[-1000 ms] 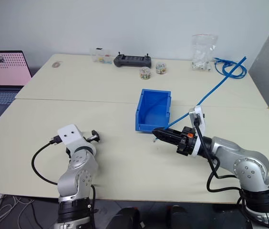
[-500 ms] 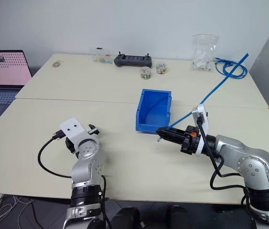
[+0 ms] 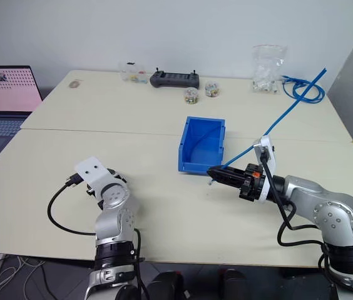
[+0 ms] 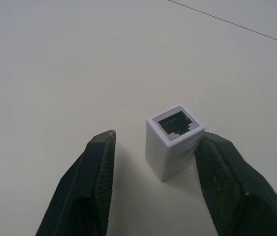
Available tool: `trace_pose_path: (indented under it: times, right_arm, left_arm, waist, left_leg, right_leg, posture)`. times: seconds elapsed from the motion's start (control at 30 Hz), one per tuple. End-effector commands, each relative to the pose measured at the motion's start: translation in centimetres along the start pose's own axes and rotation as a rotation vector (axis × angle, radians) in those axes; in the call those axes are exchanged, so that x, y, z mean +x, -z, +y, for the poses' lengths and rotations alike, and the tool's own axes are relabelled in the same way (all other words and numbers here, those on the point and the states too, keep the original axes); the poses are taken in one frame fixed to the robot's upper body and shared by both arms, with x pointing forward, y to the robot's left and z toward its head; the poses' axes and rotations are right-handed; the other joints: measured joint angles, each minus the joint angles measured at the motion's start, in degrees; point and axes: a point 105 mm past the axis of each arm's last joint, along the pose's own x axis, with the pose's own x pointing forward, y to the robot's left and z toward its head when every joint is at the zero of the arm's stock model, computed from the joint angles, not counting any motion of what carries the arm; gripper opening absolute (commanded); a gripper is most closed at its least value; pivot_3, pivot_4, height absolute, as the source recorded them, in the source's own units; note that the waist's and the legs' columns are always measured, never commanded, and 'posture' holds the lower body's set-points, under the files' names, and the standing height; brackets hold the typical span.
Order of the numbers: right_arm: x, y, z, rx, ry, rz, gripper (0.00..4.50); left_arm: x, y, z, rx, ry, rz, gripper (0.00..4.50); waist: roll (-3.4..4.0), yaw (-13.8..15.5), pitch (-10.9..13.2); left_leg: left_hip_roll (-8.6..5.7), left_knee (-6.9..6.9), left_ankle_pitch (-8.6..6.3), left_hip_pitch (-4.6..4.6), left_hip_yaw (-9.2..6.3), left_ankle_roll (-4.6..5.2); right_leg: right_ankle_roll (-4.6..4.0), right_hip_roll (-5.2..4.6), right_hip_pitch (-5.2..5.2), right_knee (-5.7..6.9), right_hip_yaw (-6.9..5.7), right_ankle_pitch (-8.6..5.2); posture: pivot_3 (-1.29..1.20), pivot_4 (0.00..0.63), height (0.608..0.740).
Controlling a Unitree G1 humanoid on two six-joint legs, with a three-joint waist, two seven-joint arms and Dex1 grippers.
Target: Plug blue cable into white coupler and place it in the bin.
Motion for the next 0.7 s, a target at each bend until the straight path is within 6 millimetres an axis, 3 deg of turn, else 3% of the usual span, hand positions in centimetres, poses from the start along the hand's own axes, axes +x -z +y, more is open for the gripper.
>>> trace_pose_path:
  times: [0.03, 0.13, 0.4, 0.5, 0.6, 0.7]
  right_arm:
    - [-0.3, -1.1, 0.5, -0.046, -0.012, -0.023, 0.16]
    - [-0.4, -1.1, 0.5, -0.046, -0.010, -0.023, 0.16]
    - [-0.2, -1.0, 0.4, -0.047, -0.004, -0.030, 0.15]
    - [-0.2, -0.9, 0.4, -0.046, 0.000, -0.033, 0.15]
    - [-0.3, -0.5, 0.5, -0.048, 0.015, -0.041, 0.15]
    - [-0.2, 0.0, 0.6, -0.054, 0.023, -0.034, 0.15]
  left_arm:
    - [0.3, -0.9, 0.1, -0.024, -0.020, -0.030, 1.56]
    - [0.2, -0.7, 0.2, -0.022, -0.018, -0.026, 1.03]
    - [0.1, -0.5, 0.4, 0.020, 0.080, -0.027, 1.00]
    - [-0.1, -0.8, 0.1, 0.055, 0.216, -0.037, 0.99]
    - [-0.8, -1.3, -0.5, 0.213, 0.530, -0.064, 0.99]
    - [-3.2, -0.7, -2.6, 0.326, 0.879, -0.013, 0.99]
  waist:
    - [0.00, 0.00, 0.00]
    - [0.00, 0.00, 0.00]
    - [0.00, -0.06, 0.00]
    - [0.01, -0.11, 0.00]
    - [0.01, -0.40, 0.00]
    - [0.02, -0.75, 0.00]
  left_leg:
    - [0.00, 0.00, 0.00, 0.00, 0.00, 0.00]
    - [0.00, 0.00, 0.00, 0.00, 0.00, 0.00]
    - [0.00, -0.01, 0.00, 0.04, 0.04, 0.00]
    - [0.01, -0.01, 0.00, 0.06, 0.05, -0.01]
    - [0.02, -0.02, 0.01, 0.09, 0.04, -0.02]
    - [0.06, -0.04, 0.01, 0.09, -0.01, -0.03]
  right_leg:
    - [0.00, 0.00, 0.00, 0.00, 0.00, 0.00]
    - [0.00, 0.00, 0.00, 0.00, 0.00, 0.00]
    - [0.00, 0.00, 0.00, 0.05, 0.00, 0.00]
    - [0.00, 0.00, 0.00, 0.08, 0.01, 0.00]
    - [-0.01, 0.03, -0.01, 0.11, 0.01, 0.00]
    - [-0.03, 0.07, -0.04, 0.17, 0.02, 0.00]
  posture:
    - [0.00, 0.150, 0.740]
    - [0.00, 0.150, 0.740]
    - [0.00, 0.150, 0.740]
    - [0.00, 0.150, 0.740]
    - [0.00, 0.150, 0.740]
    - [0.00, 0.150, 0.740]
